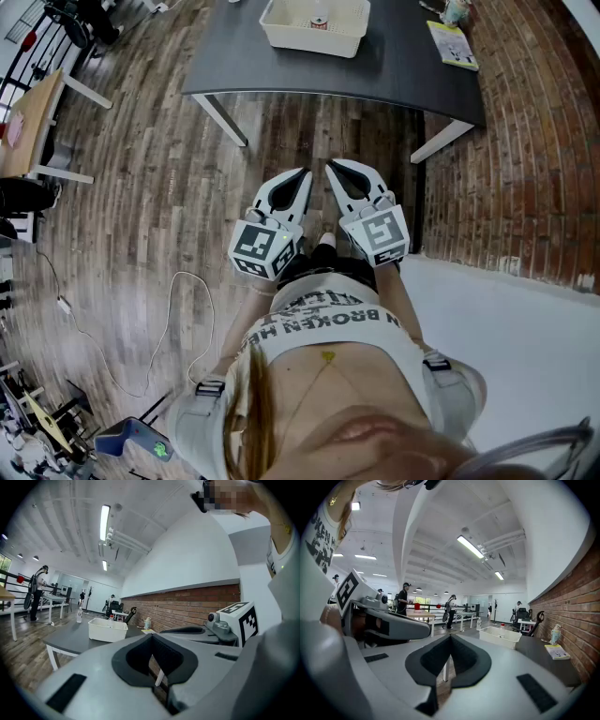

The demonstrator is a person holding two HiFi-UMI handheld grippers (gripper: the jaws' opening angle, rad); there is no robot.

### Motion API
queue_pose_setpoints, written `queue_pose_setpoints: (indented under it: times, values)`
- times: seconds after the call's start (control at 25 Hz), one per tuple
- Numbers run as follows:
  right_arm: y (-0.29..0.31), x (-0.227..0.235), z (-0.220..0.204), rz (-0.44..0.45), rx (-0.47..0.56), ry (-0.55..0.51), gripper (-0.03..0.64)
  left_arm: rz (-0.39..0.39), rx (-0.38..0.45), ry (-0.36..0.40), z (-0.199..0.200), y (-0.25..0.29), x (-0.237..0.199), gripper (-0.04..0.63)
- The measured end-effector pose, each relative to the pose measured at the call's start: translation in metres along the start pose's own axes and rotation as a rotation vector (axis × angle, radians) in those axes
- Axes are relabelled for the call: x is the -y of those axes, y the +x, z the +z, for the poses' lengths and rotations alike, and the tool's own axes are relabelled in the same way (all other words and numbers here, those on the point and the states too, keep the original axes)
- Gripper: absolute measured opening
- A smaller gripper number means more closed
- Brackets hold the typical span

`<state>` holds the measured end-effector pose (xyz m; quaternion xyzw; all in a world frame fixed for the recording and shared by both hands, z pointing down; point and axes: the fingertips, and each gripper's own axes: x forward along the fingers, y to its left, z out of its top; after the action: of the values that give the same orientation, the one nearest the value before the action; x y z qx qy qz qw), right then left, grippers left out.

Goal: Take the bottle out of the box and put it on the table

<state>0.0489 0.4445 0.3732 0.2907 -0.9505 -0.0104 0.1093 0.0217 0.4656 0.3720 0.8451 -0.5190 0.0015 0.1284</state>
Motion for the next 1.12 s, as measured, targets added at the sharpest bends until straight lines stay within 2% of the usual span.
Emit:
queue_pose_setpoints:
  times: [0.24, 0.4, 0.68, 0.92, 1.12]
  values:
    - [-0.004, 0.013, 0.001, -0.014, 0.05, 0.017, 0.009, -0.005, 0.012, -0.008, 0.002, 0.01, 0.002, 0.005]
    - [-0.01, 0.02, -0.003, 0.009, 0.053, -0.007, 0.009, -0.008, 0.002, -0.011, -0.005, 0.017, 0.007, 0.005]
    - [-0.01, 0.03, -0.01, 0.037, 0.054, 0.011, 0.009, 0.018, 0.006, -0.065, -0.012, 0.024, 0.002, 0.005]
    - [0.004, 0.052, -0.009, 0.0, 0.051, 0.014, 0.009, 0.024, -0.003, -0.075, -0.011, 0.042, -0.017, 0.005]
    - [0.024, 0.077, -0.01, -0.024, 0.066, 0.039, 0.009, -0.003, -0.012, -0.075, -0.007, 0.071, -0.035, 0.005]
